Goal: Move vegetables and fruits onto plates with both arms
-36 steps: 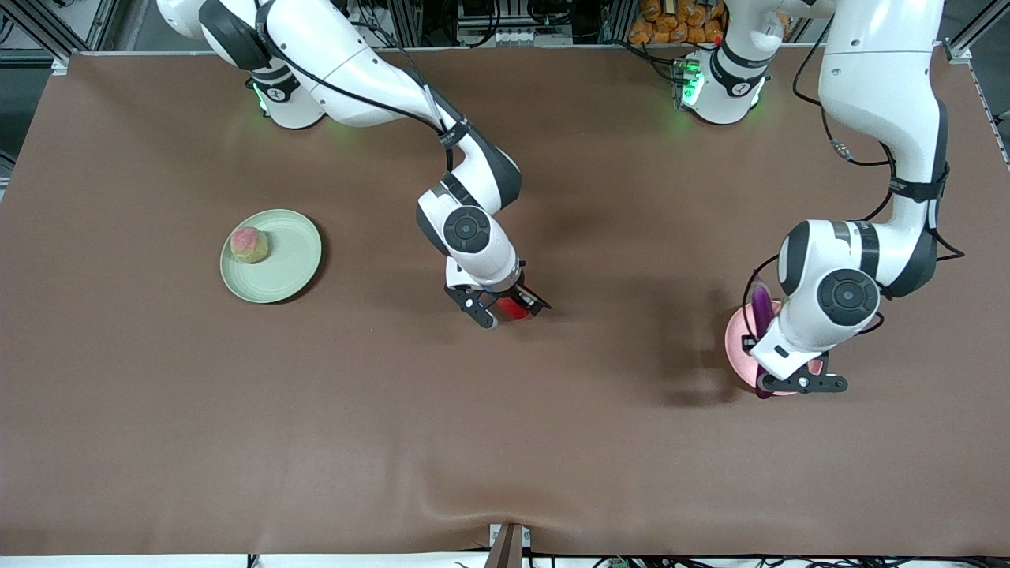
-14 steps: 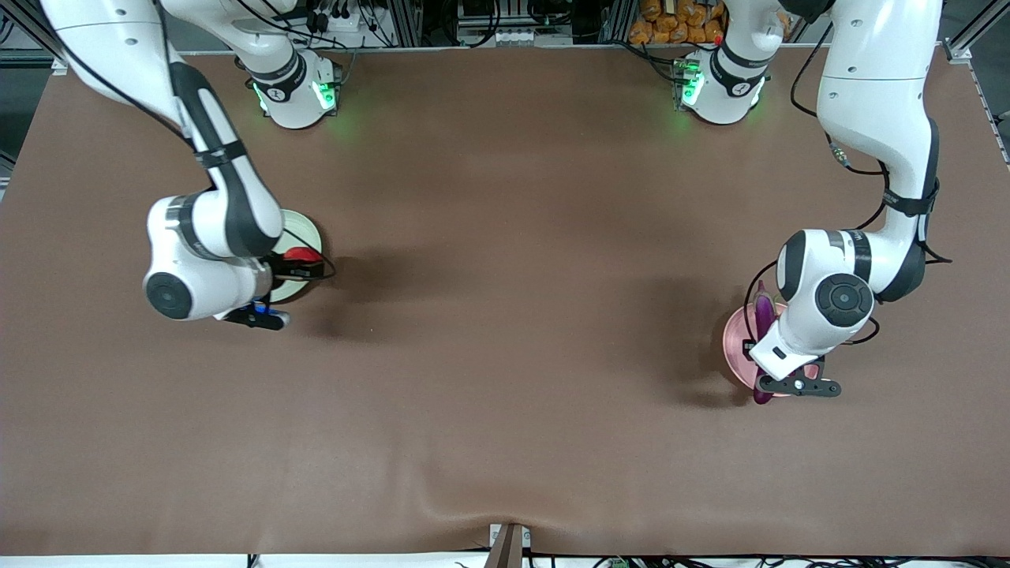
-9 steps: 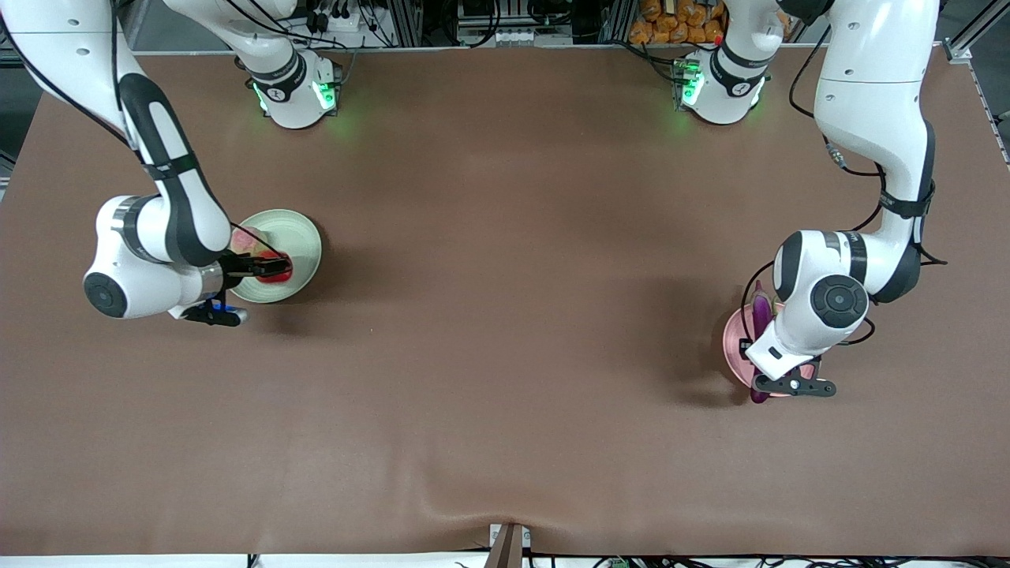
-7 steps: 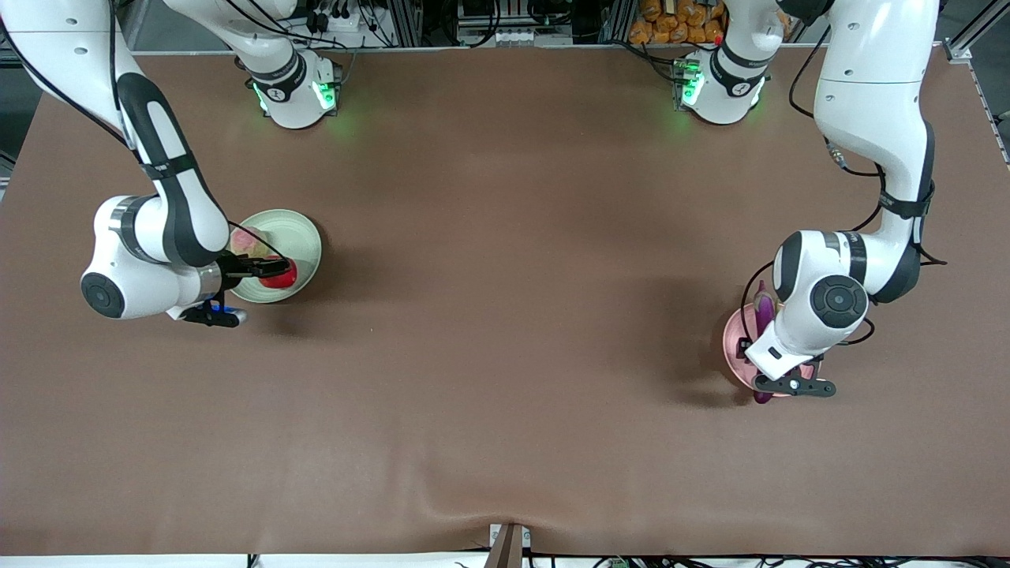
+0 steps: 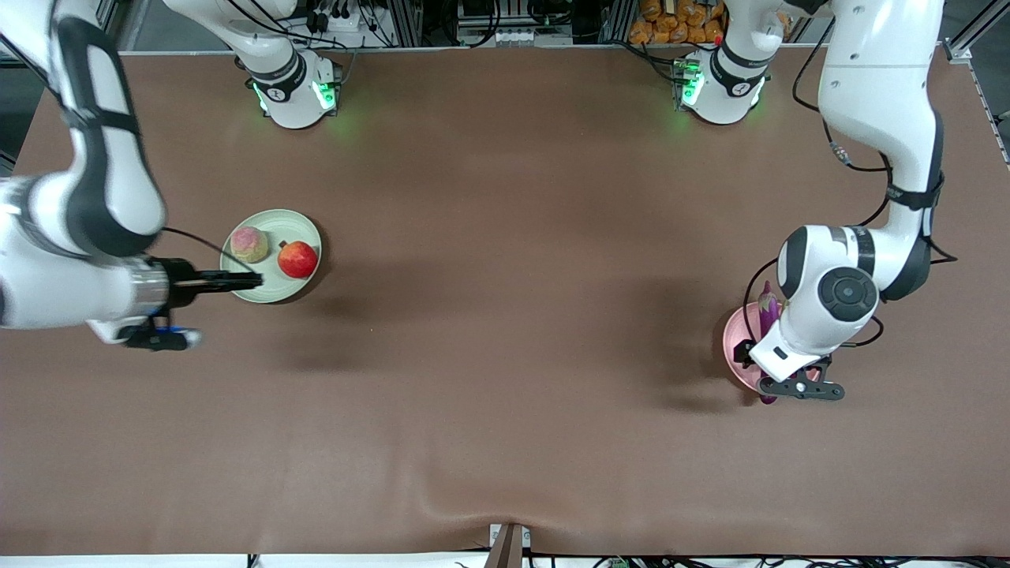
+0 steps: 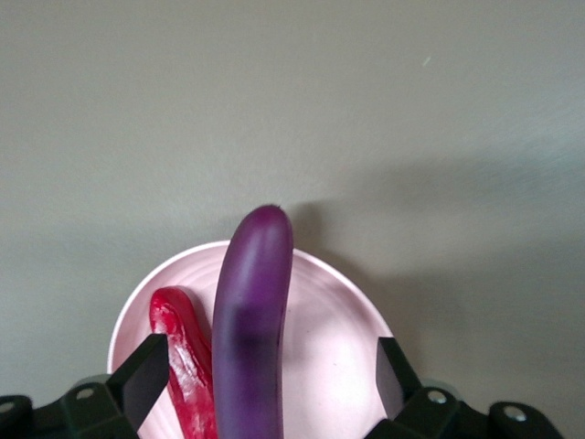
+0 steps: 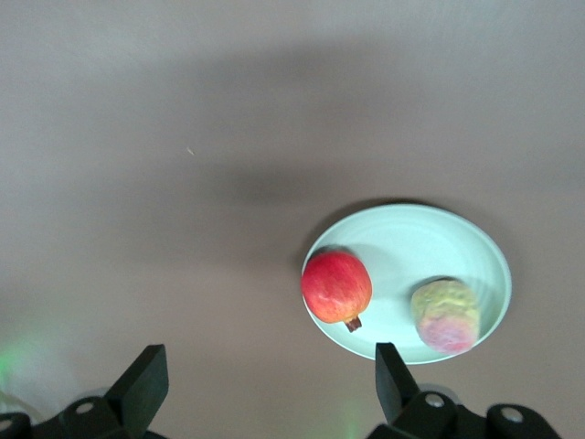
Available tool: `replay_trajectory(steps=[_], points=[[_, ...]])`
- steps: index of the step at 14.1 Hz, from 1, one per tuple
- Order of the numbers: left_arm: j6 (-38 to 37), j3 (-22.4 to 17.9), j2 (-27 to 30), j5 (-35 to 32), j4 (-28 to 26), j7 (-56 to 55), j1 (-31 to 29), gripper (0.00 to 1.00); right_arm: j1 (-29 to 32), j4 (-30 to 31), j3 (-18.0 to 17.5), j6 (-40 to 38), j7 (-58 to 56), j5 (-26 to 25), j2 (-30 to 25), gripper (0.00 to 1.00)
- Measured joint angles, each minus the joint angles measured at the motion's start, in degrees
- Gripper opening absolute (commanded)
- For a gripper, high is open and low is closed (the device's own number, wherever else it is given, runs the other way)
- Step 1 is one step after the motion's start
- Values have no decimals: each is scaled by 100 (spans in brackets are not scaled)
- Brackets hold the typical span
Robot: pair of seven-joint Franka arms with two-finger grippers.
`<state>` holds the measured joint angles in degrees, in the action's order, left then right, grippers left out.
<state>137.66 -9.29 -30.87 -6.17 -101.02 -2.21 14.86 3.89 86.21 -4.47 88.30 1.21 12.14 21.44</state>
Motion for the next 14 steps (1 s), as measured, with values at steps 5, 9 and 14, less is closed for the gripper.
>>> replay_trajectory(steps=[5,9,14], points=[[-1318,91,1264,6,72,-8,-57,100,92,-1281,53,-648,-43,-344,-11,100],[-2856,151,2335,25,60,-1,-77,100,32,-1754,-104,-1116,-41,-605,-452,100],[-4185,1033,2770,37,494,-4,-627,100,46,-865,19,-1447,-25,-659,-1966,100]])
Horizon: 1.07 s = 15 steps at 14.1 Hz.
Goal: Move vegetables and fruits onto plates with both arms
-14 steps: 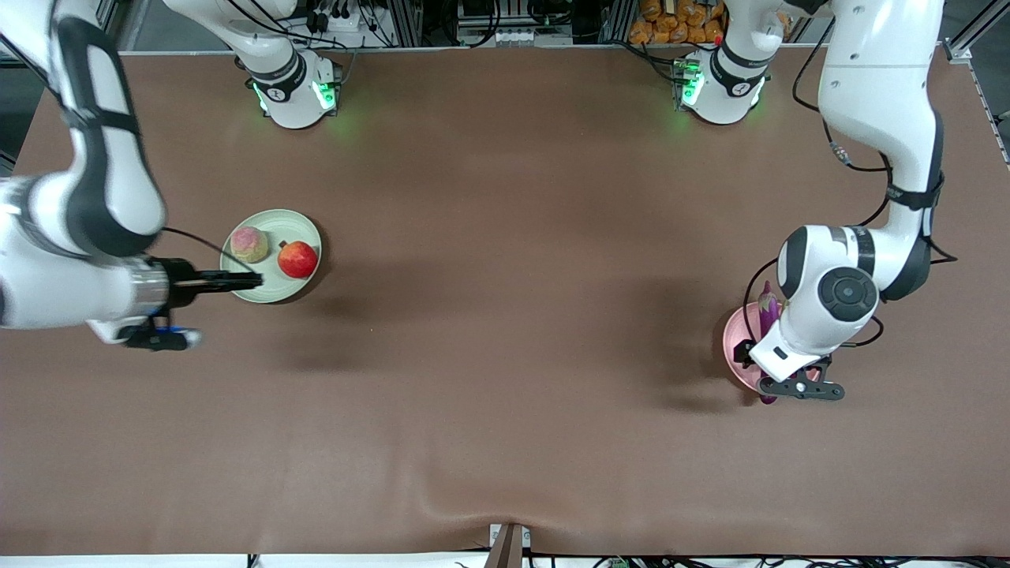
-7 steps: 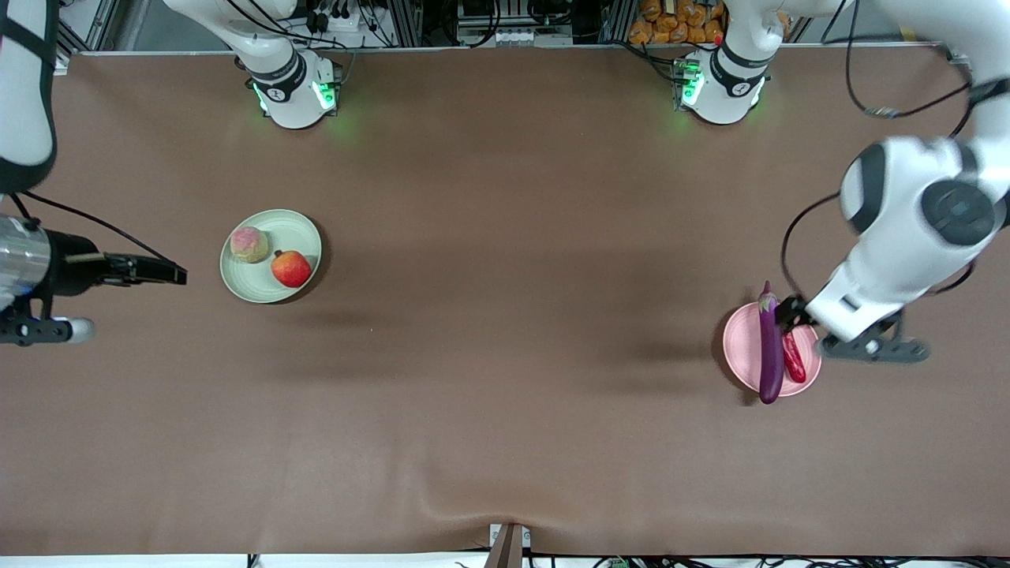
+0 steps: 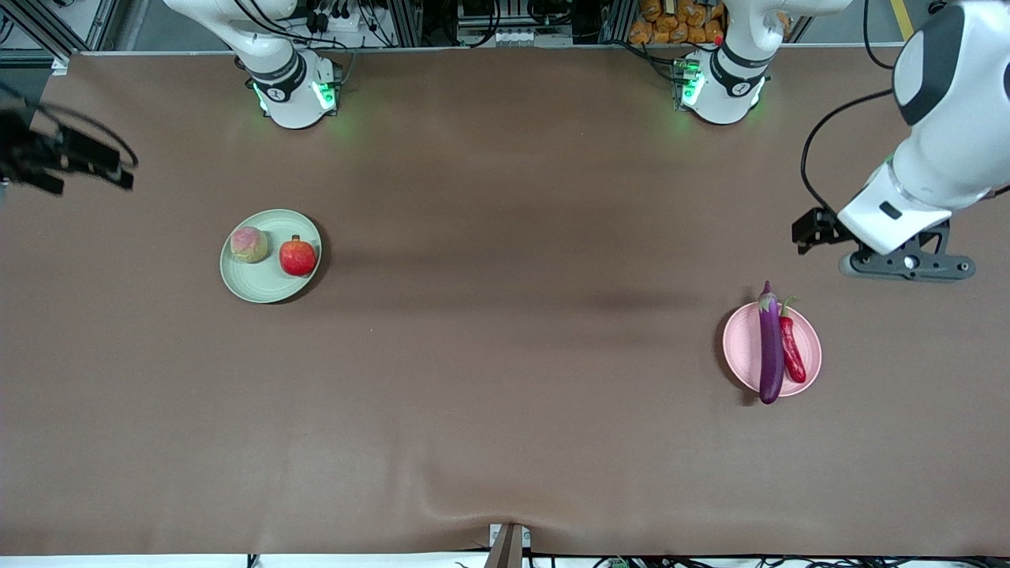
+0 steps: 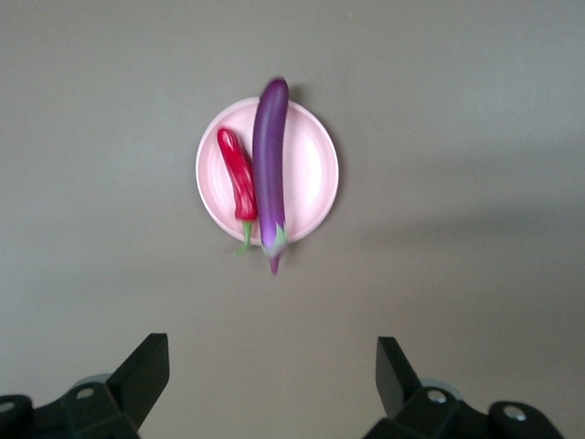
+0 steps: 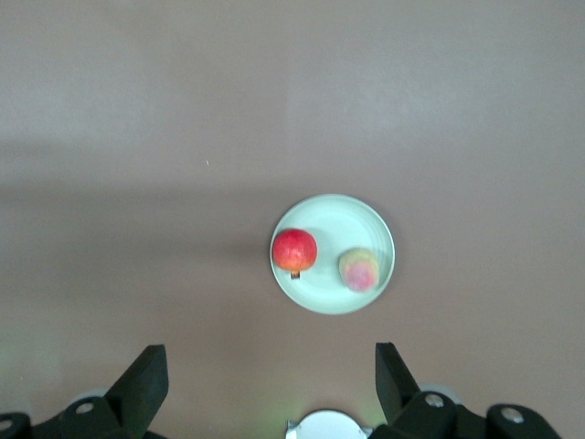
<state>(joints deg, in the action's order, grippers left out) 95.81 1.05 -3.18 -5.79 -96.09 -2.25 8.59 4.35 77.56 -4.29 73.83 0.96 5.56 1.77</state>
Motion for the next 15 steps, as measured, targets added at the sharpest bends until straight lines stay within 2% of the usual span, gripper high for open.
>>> replay_trajectory(steps=[2,5,10,13,15], points=[[-390,420,85,71,160,0,-434,100,-1,497,112,121,-32,0,-403,100],[-913,477,284,191,269,51,-550,100,-62,830,233,420,-161,1,-542,100],[-1191,486,465,203,589,234,-554,100,-278,1099,304,650,-182,-39,-540,100],[-1242,489,465,208,668,236,-545,100,-362,1062,301,677,-256,-614,-543,100],[-1242,493,465,215,668,236,-539,100,-443,1062,296,677,-373,-804,-543,100]])
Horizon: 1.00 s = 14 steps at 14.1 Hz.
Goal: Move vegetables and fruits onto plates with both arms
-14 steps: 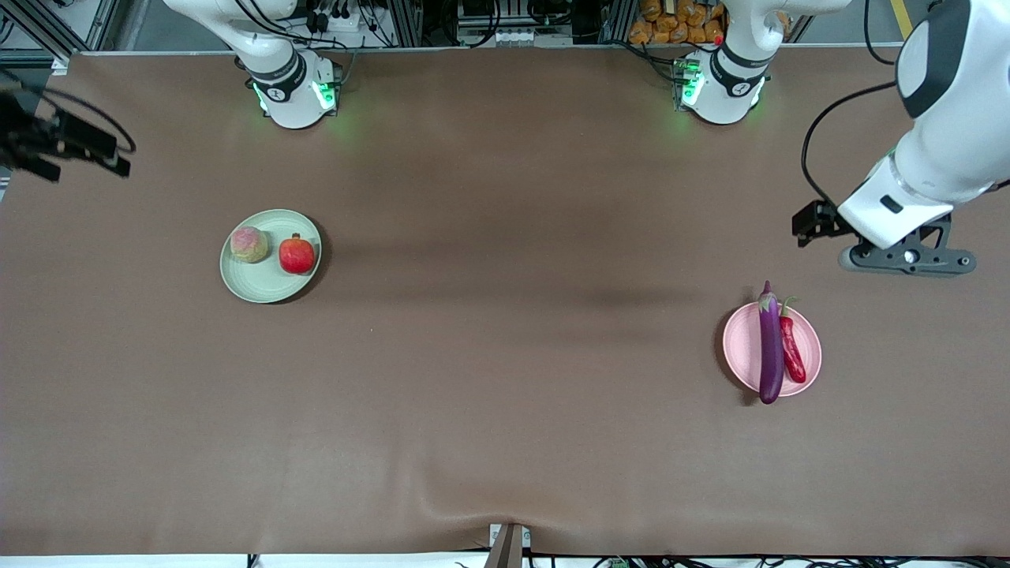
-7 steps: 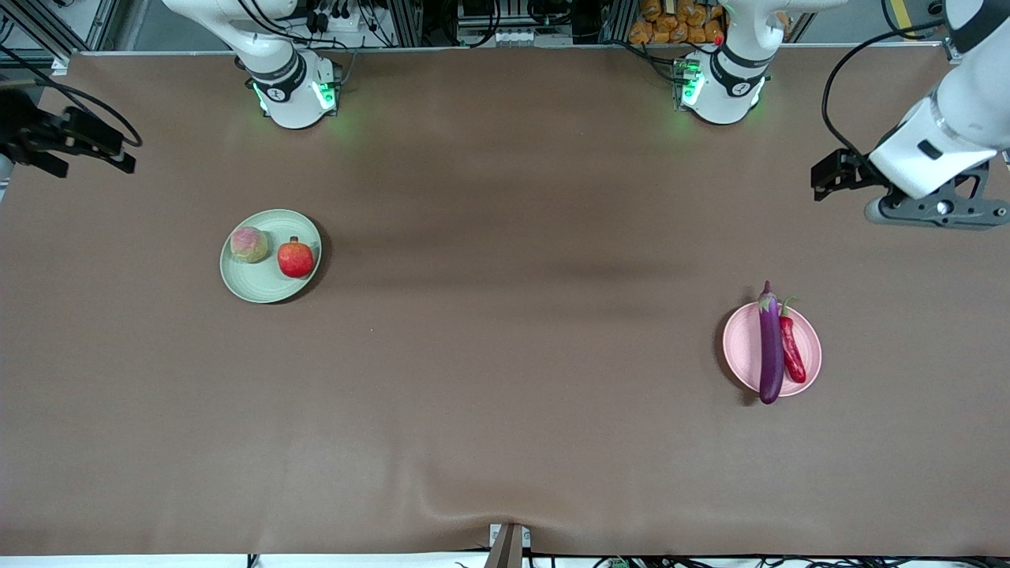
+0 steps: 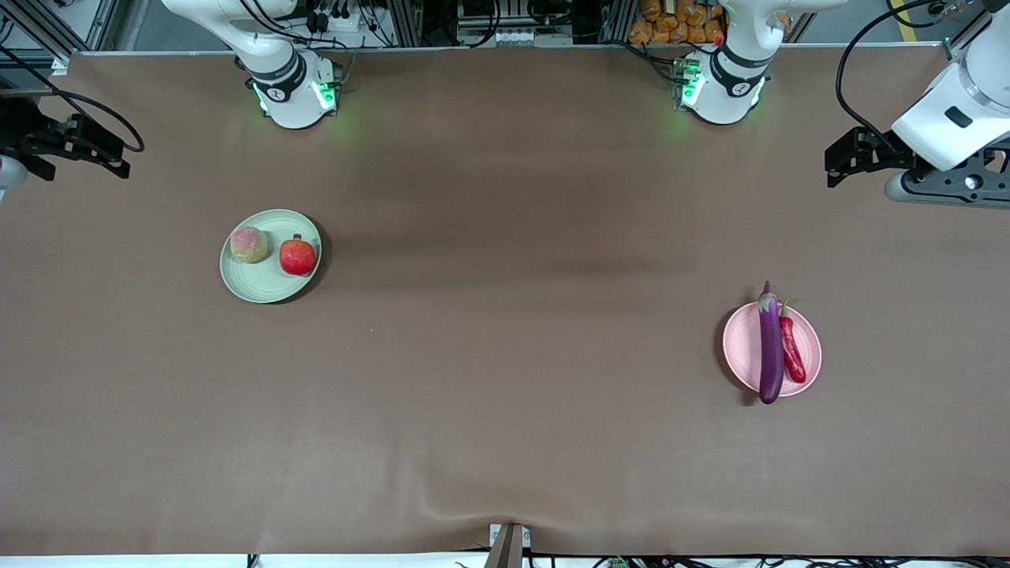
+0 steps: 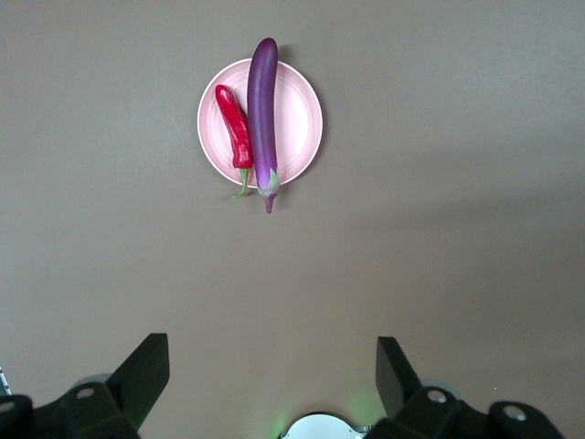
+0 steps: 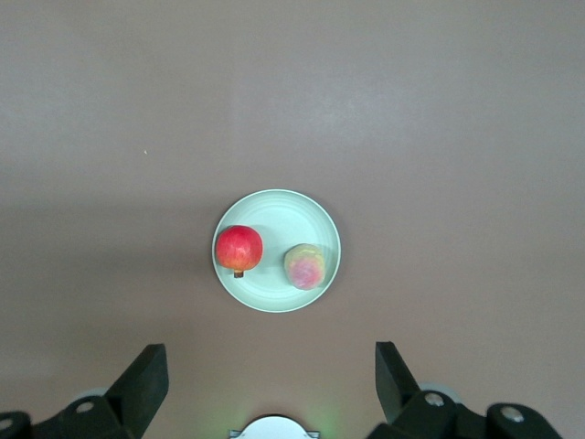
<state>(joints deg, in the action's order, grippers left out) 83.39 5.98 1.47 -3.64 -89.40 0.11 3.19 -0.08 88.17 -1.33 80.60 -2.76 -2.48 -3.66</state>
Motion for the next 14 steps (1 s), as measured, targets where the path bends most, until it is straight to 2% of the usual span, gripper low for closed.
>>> replay_trajectory(steps=[5,14], points=[[0,-63,0,441,213,-114,-18,100,30,0,64,11,-536,-2,0,100],[-14,-100,-112,429,246,-10,-48,100,31,1,172,28,-454,168,0,100]])
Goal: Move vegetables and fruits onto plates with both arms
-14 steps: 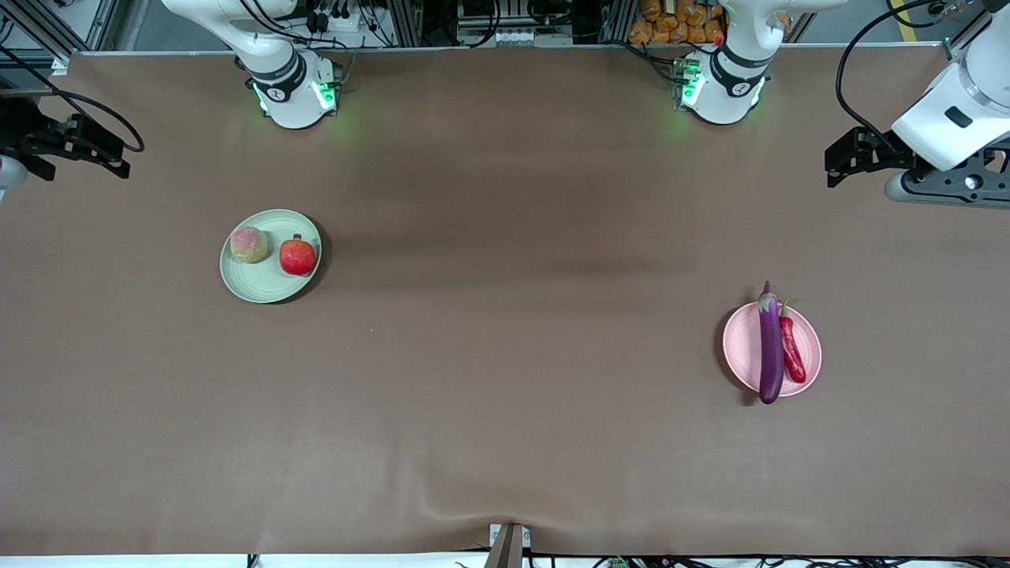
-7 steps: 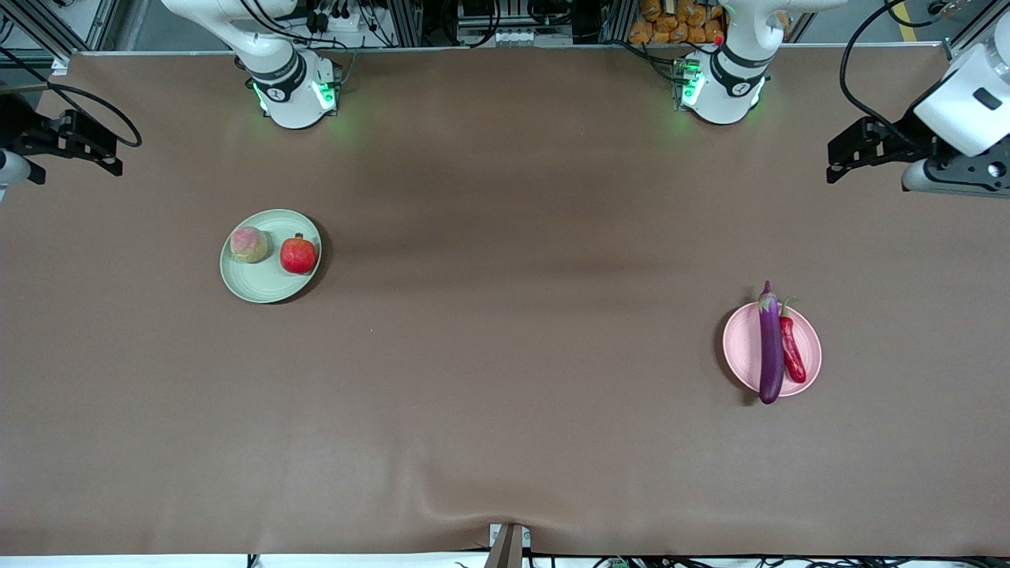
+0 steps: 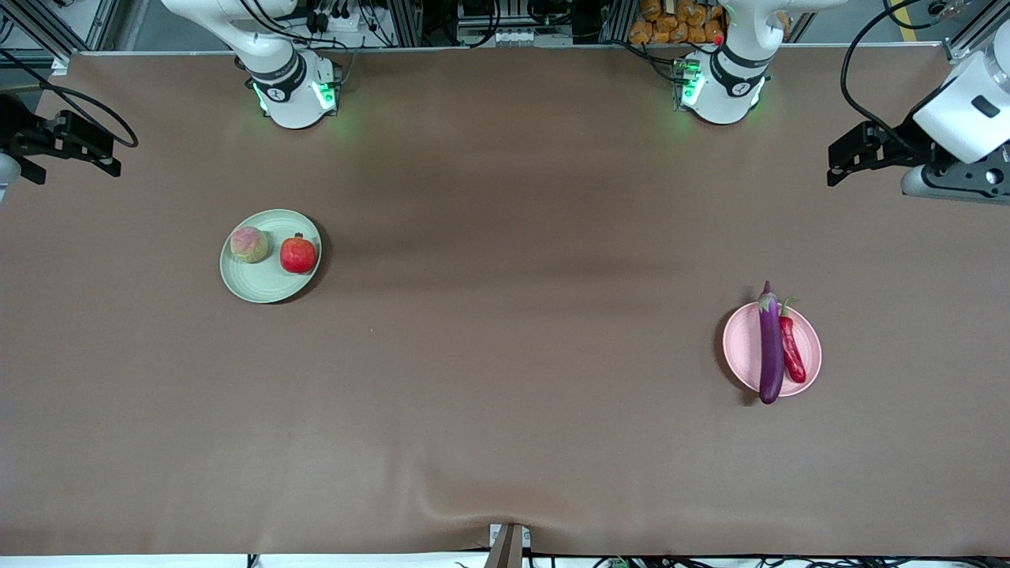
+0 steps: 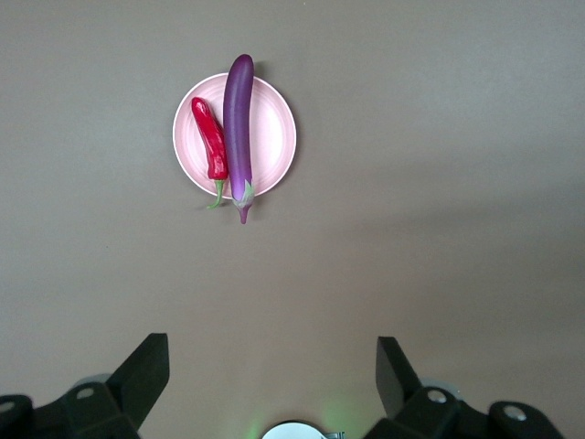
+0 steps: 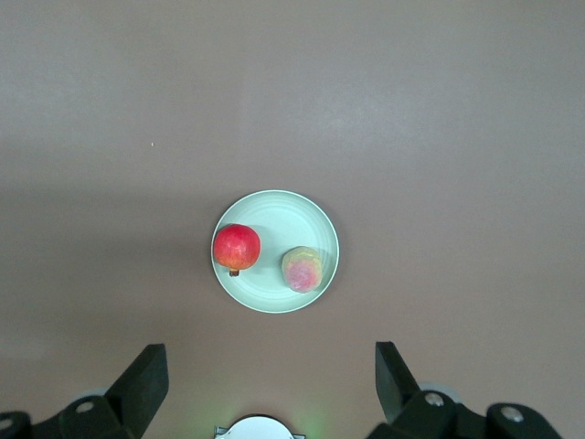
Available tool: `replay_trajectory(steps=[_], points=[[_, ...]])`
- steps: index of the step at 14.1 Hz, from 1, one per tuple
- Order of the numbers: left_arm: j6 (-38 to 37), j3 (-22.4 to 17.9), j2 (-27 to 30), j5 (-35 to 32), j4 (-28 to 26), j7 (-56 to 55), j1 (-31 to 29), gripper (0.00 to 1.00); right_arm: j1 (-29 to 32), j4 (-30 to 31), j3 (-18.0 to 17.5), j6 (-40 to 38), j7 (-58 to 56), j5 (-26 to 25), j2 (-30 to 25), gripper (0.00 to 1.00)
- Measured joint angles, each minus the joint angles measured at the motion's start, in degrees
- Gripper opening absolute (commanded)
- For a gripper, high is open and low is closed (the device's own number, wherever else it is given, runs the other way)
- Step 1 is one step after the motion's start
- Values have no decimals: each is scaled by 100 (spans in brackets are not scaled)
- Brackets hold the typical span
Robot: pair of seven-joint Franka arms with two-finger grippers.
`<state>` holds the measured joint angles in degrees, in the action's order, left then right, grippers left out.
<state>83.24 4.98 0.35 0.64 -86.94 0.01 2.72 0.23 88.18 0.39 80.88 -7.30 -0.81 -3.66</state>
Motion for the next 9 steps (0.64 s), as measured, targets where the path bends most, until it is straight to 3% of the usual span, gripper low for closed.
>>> replay_trajectory(steps=[9], points=[[-1,19,-46,0,0,8,-23,100,1,2,34,-1,5,83,0,100]])
